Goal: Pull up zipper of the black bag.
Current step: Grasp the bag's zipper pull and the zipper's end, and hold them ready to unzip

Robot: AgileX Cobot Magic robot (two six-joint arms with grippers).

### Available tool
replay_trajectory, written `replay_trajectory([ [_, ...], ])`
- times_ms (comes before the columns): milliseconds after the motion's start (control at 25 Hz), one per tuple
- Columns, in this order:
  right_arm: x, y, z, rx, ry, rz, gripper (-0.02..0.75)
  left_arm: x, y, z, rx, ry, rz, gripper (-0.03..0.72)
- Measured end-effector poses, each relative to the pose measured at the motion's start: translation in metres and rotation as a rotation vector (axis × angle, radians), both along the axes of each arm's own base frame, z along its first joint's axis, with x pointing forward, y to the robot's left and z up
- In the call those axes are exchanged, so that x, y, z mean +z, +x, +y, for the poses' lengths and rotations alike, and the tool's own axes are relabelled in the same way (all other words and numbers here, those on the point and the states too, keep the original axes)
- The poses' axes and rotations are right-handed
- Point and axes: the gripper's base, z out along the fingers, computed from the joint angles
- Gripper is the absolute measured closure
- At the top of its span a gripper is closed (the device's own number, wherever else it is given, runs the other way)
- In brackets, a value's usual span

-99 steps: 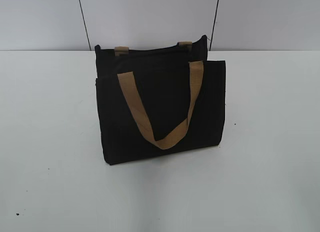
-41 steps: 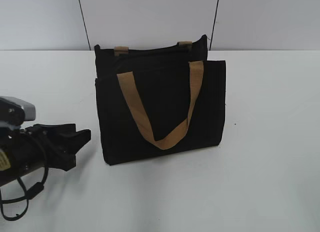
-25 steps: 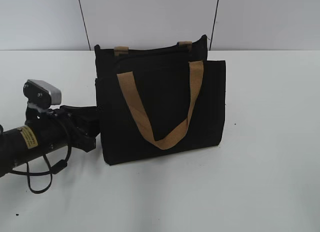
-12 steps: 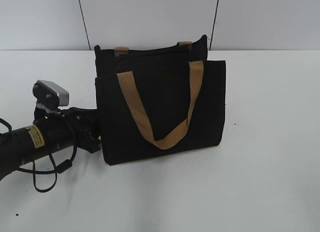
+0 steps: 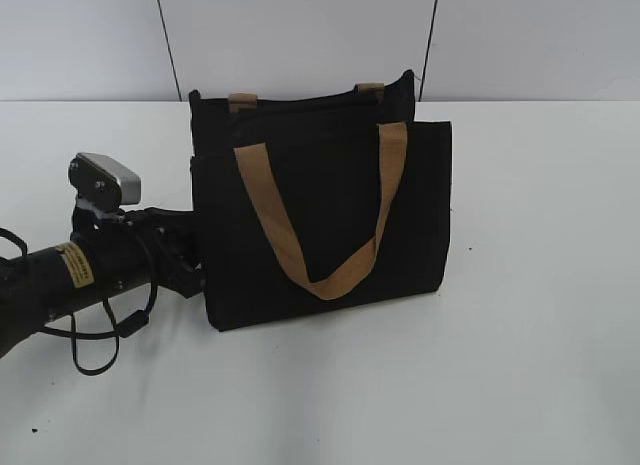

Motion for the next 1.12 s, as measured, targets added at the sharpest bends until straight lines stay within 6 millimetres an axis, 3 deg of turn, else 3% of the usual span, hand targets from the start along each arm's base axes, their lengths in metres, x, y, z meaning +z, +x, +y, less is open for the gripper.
replay_trajectory([
  [240, 0.0, 0.0, 0.0, 0.0, 0.0, 0.0, 0.214, 0.001, 0.007, -0.003, -0.012, -0.004, -0.021, 0.459],
  [320, 0.0, 0.0, 0.0, 0.0, 0.0, 0.0, 0.214, 0.001, 0.007, -0.003, -0.012, -0.004, -0.02, 0.488],
  [480, 0.0, 0.0, 0.0, 0.0, 0.0, 0.0, 0.214, 0.0, 0.005, -0.002, -0.011, 0.001, -0.011, 0.648],
  [640, 0.0, 0.0, 0.0, 0.0, 0.0, 0.0, 0.214, -0.001, -0.007, 0.002, 0.004, 0.004, 0.019, 0.653],
  [800, 0.0, 0.0, 0.0, 0.0, 0.0, 0.0, 0.214, 0.02, -0.026, 0.014, 0.076, -0.012, 0.007, 0.653],
  [1120, 0.0, 0.0, 0.0, 0.0, 0.0, 0.0, 0.214, 0.093, -0.045, 0.024, 0.126, -0.062, -0.188, 0.653],
])
